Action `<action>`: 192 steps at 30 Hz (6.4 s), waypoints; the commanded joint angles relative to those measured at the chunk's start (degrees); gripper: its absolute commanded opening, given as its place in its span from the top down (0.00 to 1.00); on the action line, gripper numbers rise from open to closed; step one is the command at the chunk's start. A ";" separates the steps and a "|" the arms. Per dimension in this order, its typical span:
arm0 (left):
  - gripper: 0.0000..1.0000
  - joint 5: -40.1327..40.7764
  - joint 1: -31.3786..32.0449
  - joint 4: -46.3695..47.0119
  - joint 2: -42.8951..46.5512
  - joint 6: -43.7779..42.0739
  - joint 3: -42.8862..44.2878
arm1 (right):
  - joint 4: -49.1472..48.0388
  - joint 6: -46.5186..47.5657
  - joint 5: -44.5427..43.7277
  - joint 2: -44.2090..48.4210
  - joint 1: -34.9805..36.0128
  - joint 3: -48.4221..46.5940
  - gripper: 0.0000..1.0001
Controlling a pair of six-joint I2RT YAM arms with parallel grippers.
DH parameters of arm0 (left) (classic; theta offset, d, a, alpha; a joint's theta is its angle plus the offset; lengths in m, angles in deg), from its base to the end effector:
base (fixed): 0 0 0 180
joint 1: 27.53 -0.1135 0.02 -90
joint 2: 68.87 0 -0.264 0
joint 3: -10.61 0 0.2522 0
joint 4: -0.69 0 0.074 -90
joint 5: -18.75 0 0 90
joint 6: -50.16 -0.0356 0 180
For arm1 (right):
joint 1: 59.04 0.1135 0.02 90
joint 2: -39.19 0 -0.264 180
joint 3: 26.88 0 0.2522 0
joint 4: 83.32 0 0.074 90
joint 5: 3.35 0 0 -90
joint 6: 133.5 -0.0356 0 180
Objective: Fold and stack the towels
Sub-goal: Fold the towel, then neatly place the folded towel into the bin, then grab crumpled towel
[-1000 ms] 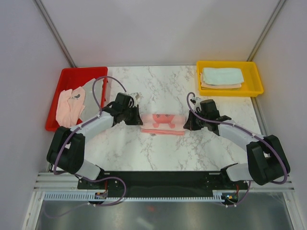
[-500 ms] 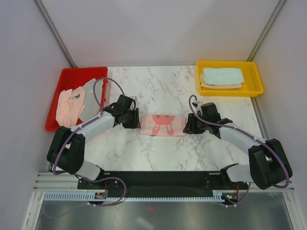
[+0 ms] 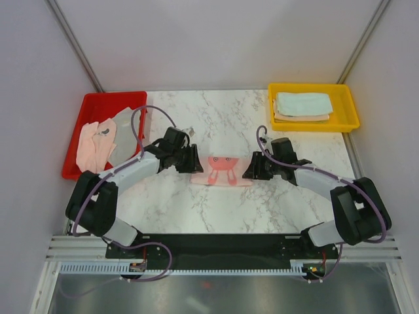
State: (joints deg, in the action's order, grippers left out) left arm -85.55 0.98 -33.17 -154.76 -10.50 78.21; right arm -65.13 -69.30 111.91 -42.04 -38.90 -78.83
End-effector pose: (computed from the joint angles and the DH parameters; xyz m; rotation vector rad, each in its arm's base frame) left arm 0.2657 -0.1543 0.2120 0.0926 2.5902 -0.7137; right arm 0.2497 0.1077 0.1728 -0.0936 2.4883 0.8885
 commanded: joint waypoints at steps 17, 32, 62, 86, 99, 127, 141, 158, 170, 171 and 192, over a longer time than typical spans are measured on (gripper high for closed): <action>0.55 6.75 -0.12 -5.22 -0.94 2.03 5.12 | 4.36 -2.32 -14.53 2.66 0.07 -2.67 0.34; 0.57 7.80 -1.00 -5.74 -9.83 3.35 4.43 | -3.97 -3.72 -15.50 -7.89 3.32 -1.71 0.35; 0.52 12.37 -7.51 -19.28 3.62 -9.92 17.70 | 25.62 17.71 -20.86 -25.53 -5.98 -47.30 1.00; 0.50 11.84 -7.51 -18.75 2.04 -11.50 17.52 | 38.11 29.58 -22.88 -47.26 -22.25 -90.91 1.00; 0.50 13.42 -7.51 -19.01 1.42 -11.94 17.96 | 38.03 32.65 -20.95 -50.07 -29.01 -97.68 1.00; 0.48 16.59 -7.51 -20.42 1.86 -11.50 19.54 | 18.78 26.33 -26.92 -59.32 -36.66 -95.40 0.45; 0.36 30.01 -9.08 -21.91 5.65 -11.23 26.92 | 12.36 13.50 -19.28 -45.24 -35.96 -78.26 0.53; 0.43 25.13 -33.87 -18.23 -25.44 -15.18 46.78 | 6.83 7.17 -13.92 -50.70 -35.70 -75.02 0.70; 0.45 15.63 -33.79 -13.13 -38.74 -21.17 56.72 | -0.56 5.85 -9.08 -34.09 -32.10 -65.61 0.59; 0.46 15.54 -33.79 -12.86 -39.09 -21.17 56.63 | -0.65 6.20 -9.00 -33.21 -31.83 -65.17 0.59; 0.98 17.83 -33.79 -15.59 -31.48 -19.33 62.60 | -0.64 5.16 -5.14 -28.55 -27.00 -62.53 0.56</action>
State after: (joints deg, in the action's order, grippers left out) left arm -68.37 -32.92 -48.88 -194.91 -30.15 136.09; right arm -64.41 -62.92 103.19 -74.98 -67.14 -141.67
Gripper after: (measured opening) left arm 0.033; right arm 0.435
